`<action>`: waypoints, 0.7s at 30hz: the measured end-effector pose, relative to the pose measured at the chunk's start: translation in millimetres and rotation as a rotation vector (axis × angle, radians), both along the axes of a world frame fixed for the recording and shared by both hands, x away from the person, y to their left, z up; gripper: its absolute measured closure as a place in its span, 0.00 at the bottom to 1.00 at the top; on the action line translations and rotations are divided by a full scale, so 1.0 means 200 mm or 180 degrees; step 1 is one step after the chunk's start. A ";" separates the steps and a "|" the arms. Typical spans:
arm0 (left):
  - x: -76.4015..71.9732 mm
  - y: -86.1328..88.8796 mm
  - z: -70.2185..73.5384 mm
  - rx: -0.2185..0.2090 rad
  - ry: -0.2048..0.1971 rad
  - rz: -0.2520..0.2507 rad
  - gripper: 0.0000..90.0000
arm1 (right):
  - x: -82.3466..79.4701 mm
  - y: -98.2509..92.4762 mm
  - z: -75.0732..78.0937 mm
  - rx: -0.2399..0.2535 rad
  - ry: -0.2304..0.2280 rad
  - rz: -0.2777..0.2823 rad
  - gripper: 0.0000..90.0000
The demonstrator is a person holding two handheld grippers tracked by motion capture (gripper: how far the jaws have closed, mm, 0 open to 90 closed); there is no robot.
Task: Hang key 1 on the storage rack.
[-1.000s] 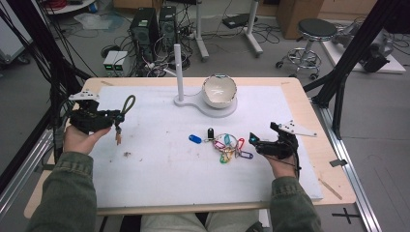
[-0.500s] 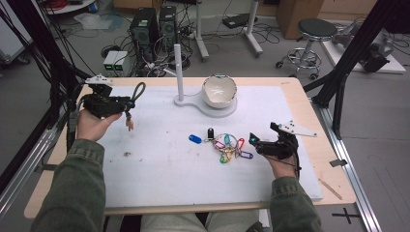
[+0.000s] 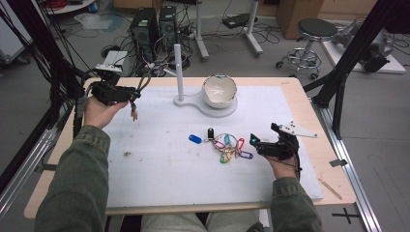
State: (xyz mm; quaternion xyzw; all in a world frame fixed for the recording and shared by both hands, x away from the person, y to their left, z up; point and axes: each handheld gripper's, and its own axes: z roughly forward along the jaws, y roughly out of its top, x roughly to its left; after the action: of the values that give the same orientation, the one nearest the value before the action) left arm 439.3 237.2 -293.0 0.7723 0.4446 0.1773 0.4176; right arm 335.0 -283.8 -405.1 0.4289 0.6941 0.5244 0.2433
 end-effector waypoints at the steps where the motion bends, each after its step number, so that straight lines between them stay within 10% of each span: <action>1: 0.01 0.00 0.01 0.0009 0.0006 0.0010 0.78 | 0.00 0.00 0.00 -0.0007 -0.0011 0.0001 0.01; 21: 0.20 -0.03 -0.03 -0.0161 0.0189 0.0088 0.78 | -0.01 -0.02 0.00 0.0040 0.0014 -0.0030 0.01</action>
State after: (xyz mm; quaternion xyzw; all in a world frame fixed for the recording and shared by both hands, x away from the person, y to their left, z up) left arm 478.4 231.0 -298.1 0.7602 0.4718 0.1488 0.4212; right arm 333.9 -288.2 -405.9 0.4349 0.6893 0.5267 0.2416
